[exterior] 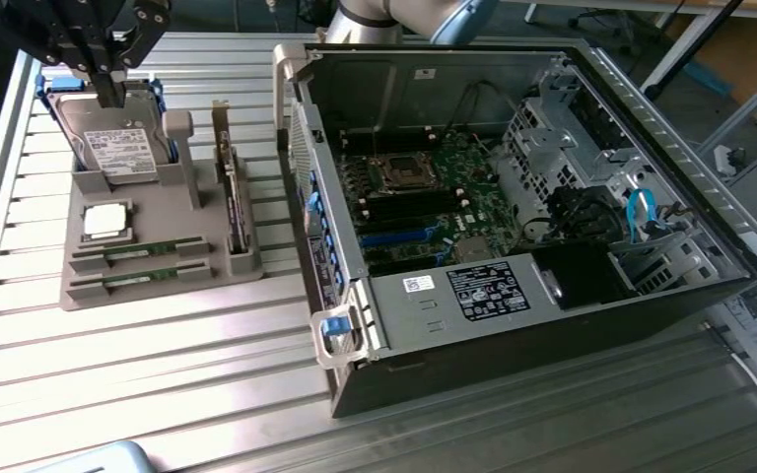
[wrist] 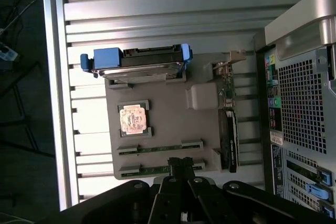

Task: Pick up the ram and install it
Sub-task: 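Reach for the ram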

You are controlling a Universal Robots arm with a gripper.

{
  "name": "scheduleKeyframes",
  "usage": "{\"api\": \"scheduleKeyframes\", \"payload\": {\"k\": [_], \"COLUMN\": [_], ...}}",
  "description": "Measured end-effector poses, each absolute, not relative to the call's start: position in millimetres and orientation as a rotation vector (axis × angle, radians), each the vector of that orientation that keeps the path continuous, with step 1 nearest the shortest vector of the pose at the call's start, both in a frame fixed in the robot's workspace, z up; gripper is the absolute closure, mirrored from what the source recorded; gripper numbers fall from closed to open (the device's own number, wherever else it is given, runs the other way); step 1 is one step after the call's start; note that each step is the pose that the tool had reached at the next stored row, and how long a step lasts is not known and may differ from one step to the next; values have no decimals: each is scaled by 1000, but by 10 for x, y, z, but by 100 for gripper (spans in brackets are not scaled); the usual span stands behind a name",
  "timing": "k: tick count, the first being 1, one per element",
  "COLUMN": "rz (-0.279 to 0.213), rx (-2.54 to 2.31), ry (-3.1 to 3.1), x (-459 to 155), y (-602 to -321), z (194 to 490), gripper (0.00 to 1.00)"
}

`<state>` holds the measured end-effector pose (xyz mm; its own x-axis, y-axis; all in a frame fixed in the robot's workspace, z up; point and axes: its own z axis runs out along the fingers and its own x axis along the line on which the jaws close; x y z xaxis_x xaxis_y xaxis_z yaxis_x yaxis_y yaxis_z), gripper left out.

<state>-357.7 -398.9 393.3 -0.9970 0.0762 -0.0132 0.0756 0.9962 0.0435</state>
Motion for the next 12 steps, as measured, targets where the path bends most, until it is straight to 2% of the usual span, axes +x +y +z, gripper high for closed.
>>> {"api": "scheduleKeyframes", "payload": {"k": [12], "rz": [67], "rx": [119], "ry": [3124], "x": [-3577], "y": [-4097], "z": [3933], "gripper": [89]}}
